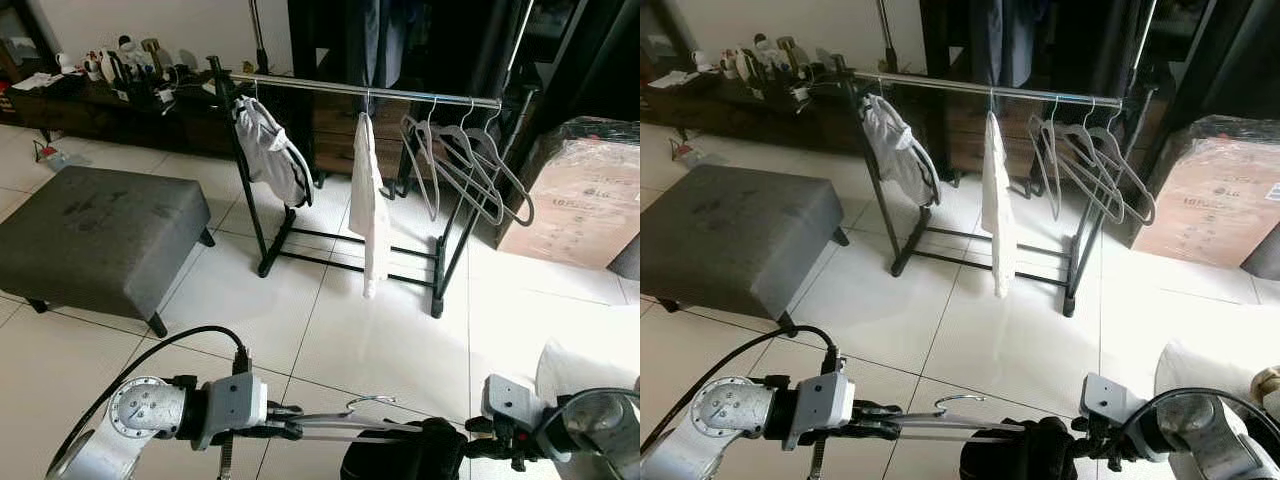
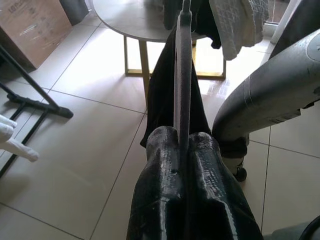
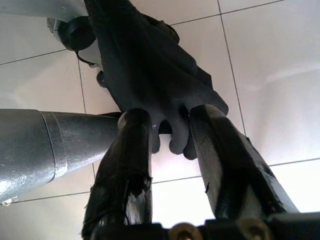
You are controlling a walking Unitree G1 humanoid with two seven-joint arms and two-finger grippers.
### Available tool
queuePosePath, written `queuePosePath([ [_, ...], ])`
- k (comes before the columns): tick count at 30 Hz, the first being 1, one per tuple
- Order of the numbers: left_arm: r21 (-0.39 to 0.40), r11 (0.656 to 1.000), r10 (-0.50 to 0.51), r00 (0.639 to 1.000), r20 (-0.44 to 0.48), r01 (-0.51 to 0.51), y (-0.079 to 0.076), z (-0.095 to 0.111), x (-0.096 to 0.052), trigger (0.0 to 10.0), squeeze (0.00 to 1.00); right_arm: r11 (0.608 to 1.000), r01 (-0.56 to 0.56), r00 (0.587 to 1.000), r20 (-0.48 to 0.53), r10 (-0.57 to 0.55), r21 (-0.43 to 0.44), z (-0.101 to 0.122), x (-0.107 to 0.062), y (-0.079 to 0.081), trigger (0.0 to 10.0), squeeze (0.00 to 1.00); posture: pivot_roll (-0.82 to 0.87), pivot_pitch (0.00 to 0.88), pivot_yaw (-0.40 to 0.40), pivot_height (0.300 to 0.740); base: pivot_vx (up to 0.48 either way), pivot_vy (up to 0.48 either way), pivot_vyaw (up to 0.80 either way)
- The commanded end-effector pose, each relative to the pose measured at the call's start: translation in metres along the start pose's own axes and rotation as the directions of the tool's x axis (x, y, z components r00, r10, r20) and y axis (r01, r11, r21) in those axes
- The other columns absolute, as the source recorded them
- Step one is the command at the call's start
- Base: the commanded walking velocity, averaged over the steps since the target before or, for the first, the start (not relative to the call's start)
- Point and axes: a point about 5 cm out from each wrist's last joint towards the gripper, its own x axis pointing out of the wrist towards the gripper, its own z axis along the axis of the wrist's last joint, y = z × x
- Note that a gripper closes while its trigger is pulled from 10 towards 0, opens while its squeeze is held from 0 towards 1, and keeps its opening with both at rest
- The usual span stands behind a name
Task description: Hang hanger
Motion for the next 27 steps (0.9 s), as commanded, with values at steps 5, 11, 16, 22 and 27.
queuePosePath([
  [5,0.03,0.999,0.029,0.998,0.055,-0.031,0.004,0.01,-0.002,10.0,0.0,1.0,0.007,1.0,-0.019,-0.007,0.028,-0.007,0.001,0.004,10.0,0.0,-0.07,0.141,0.0,0.74,0.0,0.0,0.0],
  [11,0.039,0.993,0.106,0.993,0.057,-0.109,0.011,0.01,-0.003,10.0,0.0,0.988,0.107,0.994,-0.033,-0.104,0.114,-0.016,0.005,0.005,10.0,0.0,-0.07,0.143,-0.002,0.74,0.0,0.0,0.0],
  [16,0.024,0.987,0.156,0.985,0.076,-0.158,0.013,0.011,0.0,10.0,0.0,0.945,0.236,0.969,0.015,-0.245,0.225,-0.015,0.005,0.0,10.0,0.0,-0.08,0.149,-0.004,0.74,0.0,0.0,0.0],
  [22,0.012,0.984,0.176,0.981,0.088,-0.178,0.013,0.012,0.002,10.0,0.0,0.878,0.348,0.923,0.042,-0.382,0.329,-0.008,0.005,-0.005,10.0,1.0,-0.08,0.152,-0.003,0.74,0.0,0.0,0.0],
  [27,0.013,0.981,0.193,0.977,0.086,-0.195,0.017,0.012,0.002,10.0,0.0,0.863,0.357,0.916,0.047,-0.399,0.356,-0.005,0.005,0.001,10.0,0.99,-0.08,0.154,-0.001,0.74,0.0,0.0,0.0],
])
